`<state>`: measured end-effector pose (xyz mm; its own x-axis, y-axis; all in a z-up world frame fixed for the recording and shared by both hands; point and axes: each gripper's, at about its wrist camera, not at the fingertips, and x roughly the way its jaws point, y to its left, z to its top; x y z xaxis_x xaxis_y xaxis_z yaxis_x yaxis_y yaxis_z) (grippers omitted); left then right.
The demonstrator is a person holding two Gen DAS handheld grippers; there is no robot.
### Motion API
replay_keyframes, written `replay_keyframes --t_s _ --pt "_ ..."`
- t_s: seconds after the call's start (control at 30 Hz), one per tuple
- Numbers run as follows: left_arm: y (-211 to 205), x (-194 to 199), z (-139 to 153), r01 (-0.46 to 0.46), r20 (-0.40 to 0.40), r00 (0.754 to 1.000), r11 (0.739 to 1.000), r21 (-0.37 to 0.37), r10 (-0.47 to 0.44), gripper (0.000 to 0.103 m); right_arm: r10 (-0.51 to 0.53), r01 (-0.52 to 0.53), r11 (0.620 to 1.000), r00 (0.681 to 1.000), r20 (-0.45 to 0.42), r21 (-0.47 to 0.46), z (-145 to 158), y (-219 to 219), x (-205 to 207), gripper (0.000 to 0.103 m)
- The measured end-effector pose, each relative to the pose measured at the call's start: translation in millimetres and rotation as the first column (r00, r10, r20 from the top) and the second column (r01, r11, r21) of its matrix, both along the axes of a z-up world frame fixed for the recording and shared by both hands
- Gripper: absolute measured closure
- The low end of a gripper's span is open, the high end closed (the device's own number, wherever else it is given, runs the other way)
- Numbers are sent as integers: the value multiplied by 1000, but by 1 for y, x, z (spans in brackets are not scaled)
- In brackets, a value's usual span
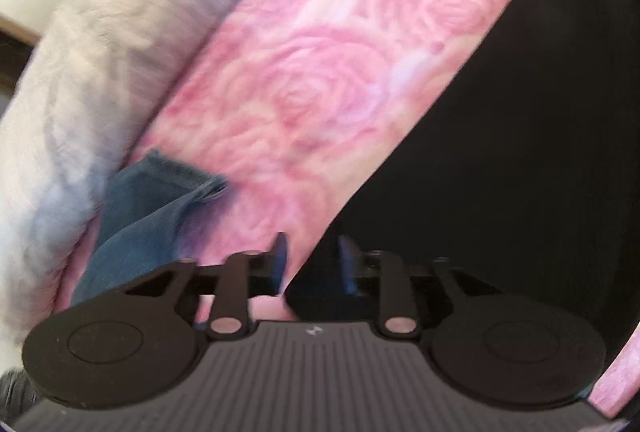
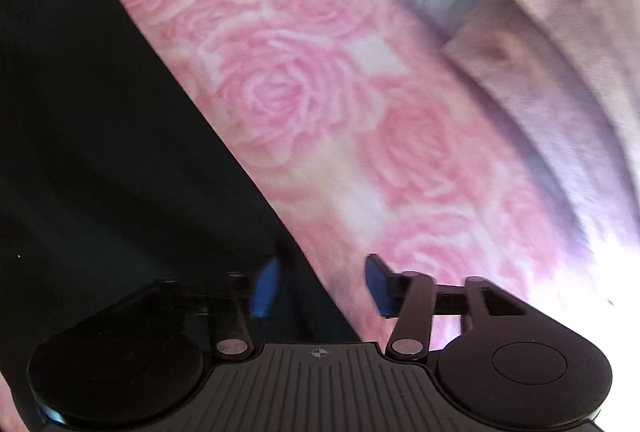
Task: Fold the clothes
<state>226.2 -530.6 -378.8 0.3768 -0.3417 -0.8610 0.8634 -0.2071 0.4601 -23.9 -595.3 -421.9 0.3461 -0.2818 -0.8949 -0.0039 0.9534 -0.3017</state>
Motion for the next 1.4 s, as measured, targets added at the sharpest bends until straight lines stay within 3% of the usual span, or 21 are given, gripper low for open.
replay_keyframes --t_s 0.07,0.17,0.27,0.43,0.53,0.73,0.8,0.87,0.93,1.0,1.1,1.17,1.23,1.3,1.4 --pt "19 -6 10 -17 7 1000 1000 -22 17 72 -79 79 997 996 51 -17 8 11 -17 51" --pt "53 -29 29 -5 -39 999 999 -45 4 73 -229 220 971 968 102 92 22 40 -53 51" --pt "95 -61 37 35 -100 994 999 -22 -37 72 -327 303 935 938 112 186 34 81 -92 51" --pt "171 -103 31 93 -208 975 991 96 -72 65 -356 326 908 931 74 263 44 160 -145 51" --pt "204 -117 22 117 -219 972 985 126 -87 63 -379 353 893 924 43 278 46 198 -170 51" --pt "210 -121 3 202 -183 967 973 115 -179 63 -446 438 858 894 -32 268 42 244 -212 51" --pt "202 -118 -3 210 -198 962 971 110 -186 63 -499 492 834 866 -37 251 41 247 -226 51" --pt "198 -119 -7 251 -218 951 959 130 -219 71 -562 555 796 826 -45 242 39 247 -241 51" --pt "195 -117 -5 279 -239 941 949 147 -240 101 -624 617 751 780 -51 236 38 246 -256 51" --pt "192 -105 8 234 -245 949 965 119 -200 103 -677 668 708 735 -48 229 41 247 -271 51" --pt "187 -72 30 64 -189 981 996 60 -52 103 -744 732 645 667 -39 220 46 249 -292 51" --pt "187 -53 41 -26 -155 987 999 39 32 103 -762 748 626 647 -31 219 50 252 -301 51" --pt "197 -51 48 -34 -112 993 999 29 37 102 -764 750 623 644 -32 223 53 257 -308 51" --pt "217 -66 56 -8 -118 993 1000 13 9 97 -753 739 633 657 -38 231 53 261 -312 51" --pt "256 -106 56 107 -103 989 994 28 -103 76 -730 716 654 682 -44 243 50 265 -318 51"
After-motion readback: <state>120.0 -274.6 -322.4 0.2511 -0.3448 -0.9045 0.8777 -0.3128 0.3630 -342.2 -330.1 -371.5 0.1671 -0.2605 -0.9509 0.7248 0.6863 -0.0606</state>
